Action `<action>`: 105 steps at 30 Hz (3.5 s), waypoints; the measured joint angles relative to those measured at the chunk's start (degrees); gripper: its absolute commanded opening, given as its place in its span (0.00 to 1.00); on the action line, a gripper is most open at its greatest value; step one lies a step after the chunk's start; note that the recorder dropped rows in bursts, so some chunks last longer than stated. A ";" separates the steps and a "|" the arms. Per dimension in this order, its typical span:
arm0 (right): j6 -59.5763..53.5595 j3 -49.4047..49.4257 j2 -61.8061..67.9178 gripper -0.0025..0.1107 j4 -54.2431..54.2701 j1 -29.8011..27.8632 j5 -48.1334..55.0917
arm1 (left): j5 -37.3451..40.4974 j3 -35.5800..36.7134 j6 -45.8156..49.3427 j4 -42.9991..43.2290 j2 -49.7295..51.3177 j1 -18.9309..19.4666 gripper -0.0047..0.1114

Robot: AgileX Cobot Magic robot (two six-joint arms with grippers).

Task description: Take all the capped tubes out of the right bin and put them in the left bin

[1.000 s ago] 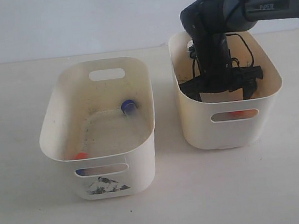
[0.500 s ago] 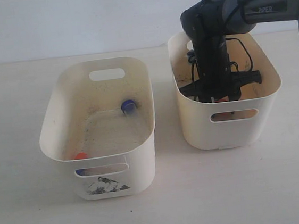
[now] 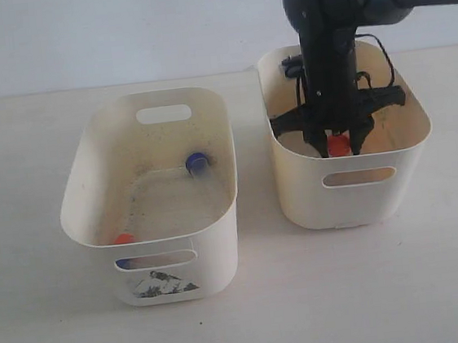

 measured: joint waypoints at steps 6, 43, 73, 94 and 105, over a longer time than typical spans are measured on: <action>-2.20 0.00 -6.09 0.02 0.98 0.00 0.00 | 0.00 0.00 0.00 0.00 0.00 0.00 0.08; -34.08 0.00 -21.66 0.45 24.76 17.00 -9.06 | 0.00 0.00 0.00 0.00 0.00 0.00 0.08; -21.49 0.00 -22.88 0.03 2.03 17.00 -0.37 | 0.00 0.00 0.00 0.00 0.00 0.00 0.08; -20.33 0.00 -28.53 0.03 -7.43 17.00 0.24 | 0.00 0.00 0.00 0.00 0.00 0.00 0.08; -20.33 0.08 -29.63 0.03 -7.43 17.00 -2.07 | 0.00 0.00 0.00 0.00 0.00 0.00 0.08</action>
